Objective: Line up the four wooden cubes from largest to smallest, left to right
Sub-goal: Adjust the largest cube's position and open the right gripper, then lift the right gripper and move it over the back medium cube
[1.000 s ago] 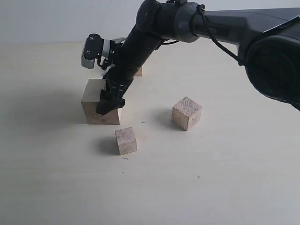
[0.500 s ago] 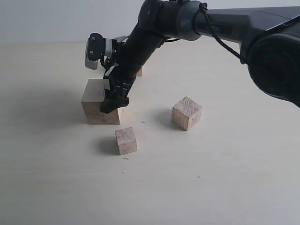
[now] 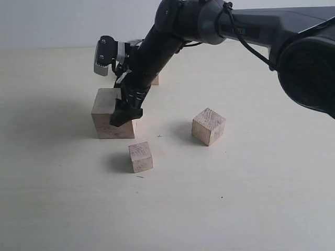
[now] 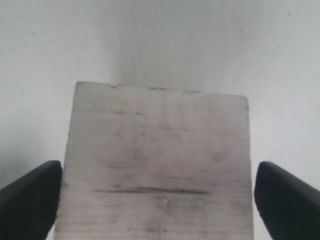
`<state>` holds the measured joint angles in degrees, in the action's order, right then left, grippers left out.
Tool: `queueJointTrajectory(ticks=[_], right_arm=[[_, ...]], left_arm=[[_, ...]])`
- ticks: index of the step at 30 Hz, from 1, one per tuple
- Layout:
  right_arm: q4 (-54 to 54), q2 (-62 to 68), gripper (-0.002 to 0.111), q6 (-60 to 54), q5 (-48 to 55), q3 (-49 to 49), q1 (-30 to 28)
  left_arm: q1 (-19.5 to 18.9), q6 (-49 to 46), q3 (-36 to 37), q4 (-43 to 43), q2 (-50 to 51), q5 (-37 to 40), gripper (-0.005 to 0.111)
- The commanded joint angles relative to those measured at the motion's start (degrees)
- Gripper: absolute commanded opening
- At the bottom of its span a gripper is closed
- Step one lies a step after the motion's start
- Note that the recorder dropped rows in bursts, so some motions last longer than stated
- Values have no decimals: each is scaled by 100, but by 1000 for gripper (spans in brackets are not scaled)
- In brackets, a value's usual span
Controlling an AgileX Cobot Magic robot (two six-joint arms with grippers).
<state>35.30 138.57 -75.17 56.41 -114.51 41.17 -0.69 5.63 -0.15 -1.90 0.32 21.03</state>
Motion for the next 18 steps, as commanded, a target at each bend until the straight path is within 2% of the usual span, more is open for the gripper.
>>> queueJointTrajectory(ticks=[1, 7, 12, 18], right_arm=[[131, -342, 96, 40, 82, -35, -45], [131, -1027, 96, 448, 43, -35, -45], [-61, -1548, 93, 1768, -269, -35, -94], [-1393, -1928, 79, 2894, -548, -35, -178]], left_arm=[[32, -17, 15, 22, -32, -45, 0], [32, -17, 15, 22, -32, -45, 0], [32, -17, 15, 22, -32, -45, 0], [32, -17, 15, 22, -32, -45, 0]])
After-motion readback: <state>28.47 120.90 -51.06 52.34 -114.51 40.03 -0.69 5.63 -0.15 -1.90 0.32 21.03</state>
